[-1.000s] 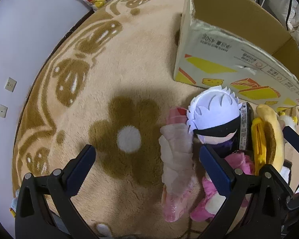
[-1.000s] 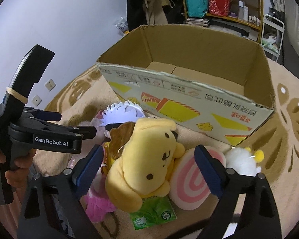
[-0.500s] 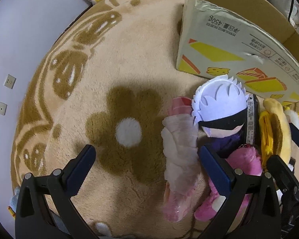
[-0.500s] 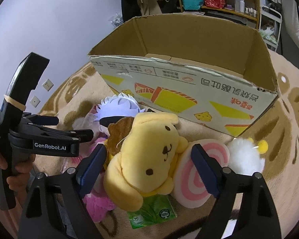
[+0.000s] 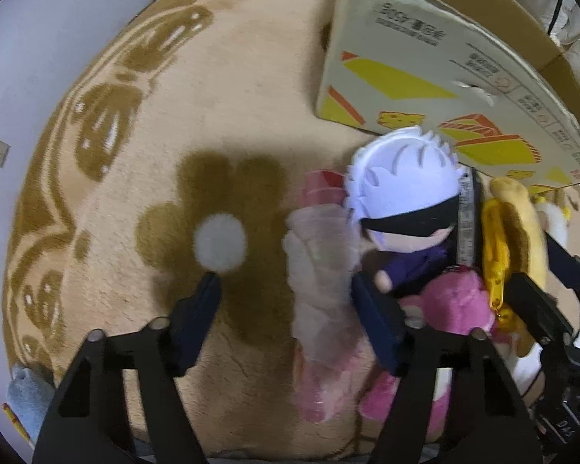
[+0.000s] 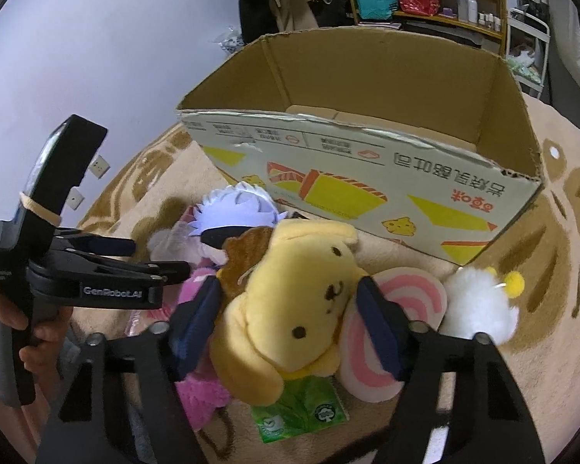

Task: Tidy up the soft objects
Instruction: 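Lower the right gripper onto the yellow dog plush while the left gripper lowers onto the pink-wrapped item, then close the right gripper on the yellow dog plush while the left gripper grips the pink-wrapped item, lifting both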

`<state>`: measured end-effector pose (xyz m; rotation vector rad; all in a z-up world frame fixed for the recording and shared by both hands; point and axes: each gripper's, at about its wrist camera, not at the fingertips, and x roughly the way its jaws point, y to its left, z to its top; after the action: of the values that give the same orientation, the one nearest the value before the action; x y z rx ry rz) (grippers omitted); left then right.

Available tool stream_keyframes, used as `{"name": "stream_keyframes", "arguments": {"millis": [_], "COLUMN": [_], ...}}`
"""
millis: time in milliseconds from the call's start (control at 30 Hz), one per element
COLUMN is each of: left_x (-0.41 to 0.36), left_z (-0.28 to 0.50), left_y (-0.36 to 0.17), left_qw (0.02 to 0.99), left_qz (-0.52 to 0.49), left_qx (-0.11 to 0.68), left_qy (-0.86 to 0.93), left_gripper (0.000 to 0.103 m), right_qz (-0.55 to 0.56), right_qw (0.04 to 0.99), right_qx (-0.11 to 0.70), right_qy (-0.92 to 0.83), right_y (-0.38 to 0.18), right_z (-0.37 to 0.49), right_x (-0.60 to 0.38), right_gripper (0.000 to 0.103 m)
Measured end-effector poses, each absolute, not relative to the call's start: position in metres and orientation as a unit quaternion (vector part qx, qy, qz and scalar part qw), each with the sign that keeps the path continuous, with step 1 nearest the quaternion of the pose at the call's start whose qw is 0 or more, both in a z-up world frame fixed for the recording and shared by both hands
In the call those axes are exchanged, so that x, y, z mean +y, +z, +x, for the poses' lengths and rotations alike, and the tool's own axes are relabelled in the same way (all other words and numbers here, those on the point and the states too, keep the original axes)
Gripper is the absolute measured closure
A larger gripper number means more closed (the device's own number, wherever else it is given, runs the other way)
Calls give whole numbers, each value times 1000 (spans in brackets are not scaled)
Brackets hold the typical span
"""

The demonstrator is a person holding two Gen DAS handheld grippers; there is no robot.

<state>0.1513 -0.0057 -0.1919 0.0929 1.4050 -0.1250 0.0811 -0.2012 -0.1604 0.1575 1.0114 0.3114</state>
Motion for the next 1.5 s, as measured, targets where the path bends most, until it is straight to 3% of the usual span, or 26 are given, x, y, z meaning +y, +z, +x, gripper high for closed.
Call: {"name": "stream_keyframes", "arguments": {"millis": [67,267,367,833,1500], "left_x": [-8,-13,-17,-21,-22], "left_z": [147,145,142,122,114], "left_y": [-191,-193,-189,-141,-37], "left_qw": [758,755,760,825,915], "left_qz": [32,9,14,76,89], "left_qx": [647,649,641,556,385], "left_qy": [-69,-96,-106,-68,-86], "left_gripper": [57,80,85,87,87], "right_qz": [73,72,74,94,101], "right_qw": [861,865,865,883,943], "right_qx": [482,477,476,442,303], "right_qy": [148,141,142,124,94], "right_y": [-159,-154,-152,-130,-56], "right_z": [81,80,79,67,46], "right_x": [-200,-201,-201,-213,-241], "right_gripper": [42,51,56,58,58]}}
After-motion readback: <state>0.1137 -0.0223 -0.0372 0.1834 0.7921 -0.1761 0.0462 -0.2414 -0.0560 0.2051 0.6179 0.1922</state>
